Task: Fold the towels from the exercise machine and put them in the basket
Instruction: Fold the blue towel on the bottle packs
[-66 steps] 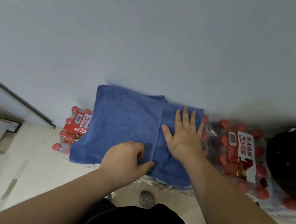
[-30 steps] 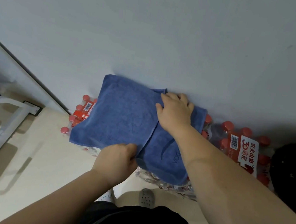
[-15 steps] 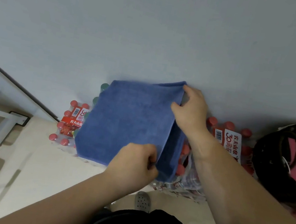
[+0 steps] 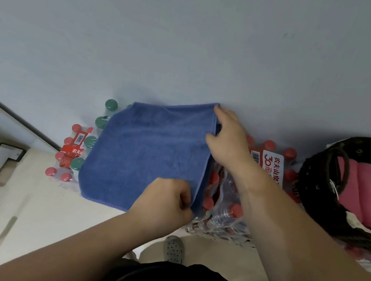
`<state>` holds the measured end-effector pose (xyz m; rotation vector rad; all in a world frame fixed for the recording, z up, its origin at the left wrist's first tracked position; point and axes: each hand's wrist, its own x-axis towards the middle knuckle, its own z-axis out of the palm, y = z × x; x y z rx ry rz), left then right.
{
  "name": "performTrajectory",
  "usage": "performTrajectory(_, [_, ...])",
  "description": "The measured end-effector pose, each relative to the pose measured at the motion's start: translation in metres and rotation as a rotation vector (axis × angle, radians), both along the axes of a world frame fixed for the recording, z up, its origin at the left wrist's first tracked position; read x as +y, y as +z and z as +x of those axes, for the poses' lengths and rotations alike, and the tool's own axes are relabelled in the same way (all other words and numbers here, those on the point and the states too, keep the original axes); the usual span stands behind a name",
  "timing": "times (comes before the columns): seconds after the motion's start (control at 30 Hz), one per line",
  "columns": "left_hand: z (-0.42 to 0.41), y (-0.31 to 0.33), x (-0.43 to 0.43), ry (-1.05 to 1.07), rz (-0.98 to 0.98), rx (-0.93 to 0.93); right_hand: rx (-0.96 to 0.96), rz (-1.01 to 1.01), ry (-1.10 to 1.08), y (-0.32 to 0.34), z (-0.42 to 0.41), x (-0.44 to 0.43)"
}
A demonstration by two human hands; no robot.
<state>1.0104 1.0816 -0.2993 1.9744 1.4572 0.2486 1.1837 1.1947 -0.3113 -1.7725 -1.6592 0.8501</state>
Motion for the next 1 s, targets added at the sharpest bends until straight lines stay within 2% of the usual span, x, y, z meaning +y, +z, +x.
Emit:
performTrajectory(0.1, [0.008,-0.004,-0.005,-0.019,-0.016,-0.003,-0.043,0.002,-0.012,-0.001,0.011,-0.003])
performTrajectory(0.2, [0.017,-0.021,-0.004,-0.068,-0.096,0.036,-0.152,-0.134,0.058,-0.017,0.017,-0.007])
performTrajectory(0.3, [0.015,-0.032,0.000,-0.099,-0.128,0.097,-0.387,-0.169,0.070,-0.026,0.012,-0.017])
performTrajectory(0.4, [-0.004,-0.032,0.010,0.008,0.075,0.078,-0.583,-0.011,0.066,-0.021,-0.011,-0.029])
performTrajectory(0.47, [-0.025,-0.031,0.022,0.076,0.284,0.094,-0.593,0.025,0.130,-0.021,-0.031,-0.033])
performTrajectory(0.53, [-0.044,-0.033,0.036,0.068,0.380,0.215,-0.600,-0.045,0.197,-0.026,-0.050,-0.033])
performTrajectory(0.67, [-0.060,-0.052,0.042,-0.158,0.180,0.514,-0.674,-0.144,0.226,-0.048,-0.070,-0.039])
performTrajectory(0.73, [-0.060,-0.061,0.034,-0.215,0.128,0.531,-0.711,-0.129,0.208,-0.056,-0.072,-0.046])
performTrajectory(1.0, [-0.076,-0.059,0.003,-0.338,0.157,0.412,-0.731,-0.162,0.217,-0.061,-0.067,-0.083])
